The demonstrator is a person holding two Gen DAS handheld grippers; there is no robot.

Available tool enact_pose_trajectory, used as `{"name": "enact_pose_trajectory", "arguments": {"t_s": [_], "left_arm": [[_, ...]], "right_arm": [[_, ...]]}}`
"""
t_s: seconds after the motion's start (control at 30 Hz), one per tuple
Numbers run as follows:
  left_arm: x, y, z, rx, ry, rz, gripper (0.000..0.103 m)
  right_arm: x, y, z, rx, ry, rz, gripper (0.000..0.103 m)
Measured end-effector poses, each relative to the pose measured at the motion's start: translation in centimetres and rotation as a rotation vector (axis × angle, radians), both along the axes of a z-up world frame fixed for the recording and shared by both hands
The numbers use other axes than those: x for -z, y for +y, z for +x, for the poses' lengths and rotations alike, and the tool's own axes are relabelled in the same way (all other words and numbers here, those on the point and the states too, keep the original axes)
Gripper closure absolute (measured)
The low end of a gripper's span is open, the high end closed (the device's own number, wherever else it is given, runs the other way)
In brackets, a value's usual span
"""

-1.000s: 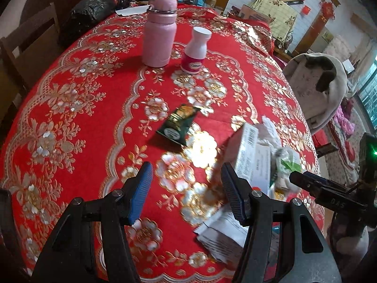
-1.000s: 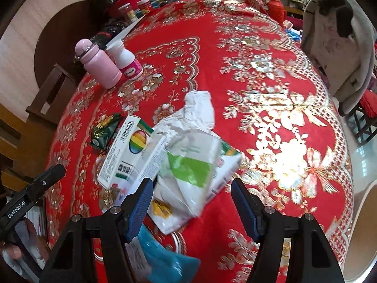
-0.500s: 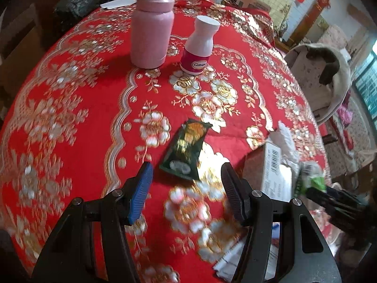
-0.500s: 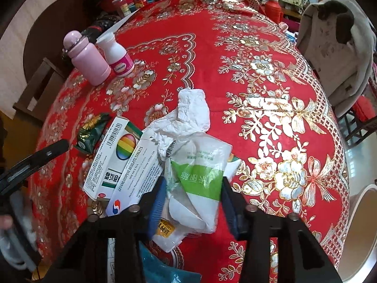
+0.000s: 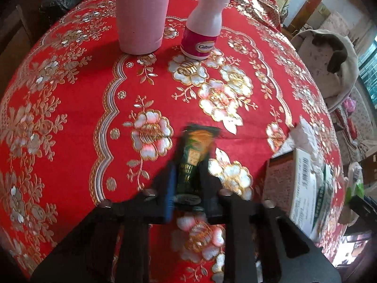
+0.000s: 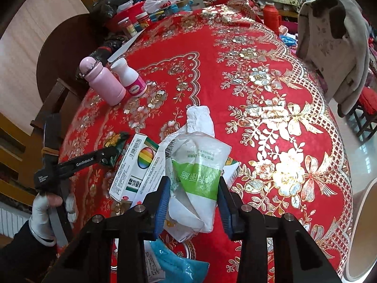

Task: Collect trash
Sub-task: 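Grasp the white-green plastic bag with the right gripper while the left grasps the green snack packet, then carry the plastic bag and green snack packet over the beige bin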

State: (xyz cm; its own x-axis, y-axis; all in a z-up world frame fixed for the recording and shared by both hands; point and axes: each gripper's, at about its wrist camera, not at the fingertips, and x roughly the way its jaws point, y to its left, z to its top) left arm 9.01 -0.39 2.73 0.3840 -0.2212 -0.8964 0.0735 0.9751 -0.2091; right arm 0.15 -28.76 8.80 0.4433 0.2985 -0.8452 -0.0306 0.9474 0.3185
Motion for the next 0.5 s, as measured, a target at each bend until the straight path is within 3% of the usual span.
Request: {"name": "enact_pose_trajectory", "arguments": {"t_s": [0.5], "left_arm": [[-8.1,-2.8,-5.8,0.011,-0.142,-0.07,0.094]], "right_arm": [[-0.4,-1.7,-2.5,-0.003,-0.027,0.025,0.066]]}}
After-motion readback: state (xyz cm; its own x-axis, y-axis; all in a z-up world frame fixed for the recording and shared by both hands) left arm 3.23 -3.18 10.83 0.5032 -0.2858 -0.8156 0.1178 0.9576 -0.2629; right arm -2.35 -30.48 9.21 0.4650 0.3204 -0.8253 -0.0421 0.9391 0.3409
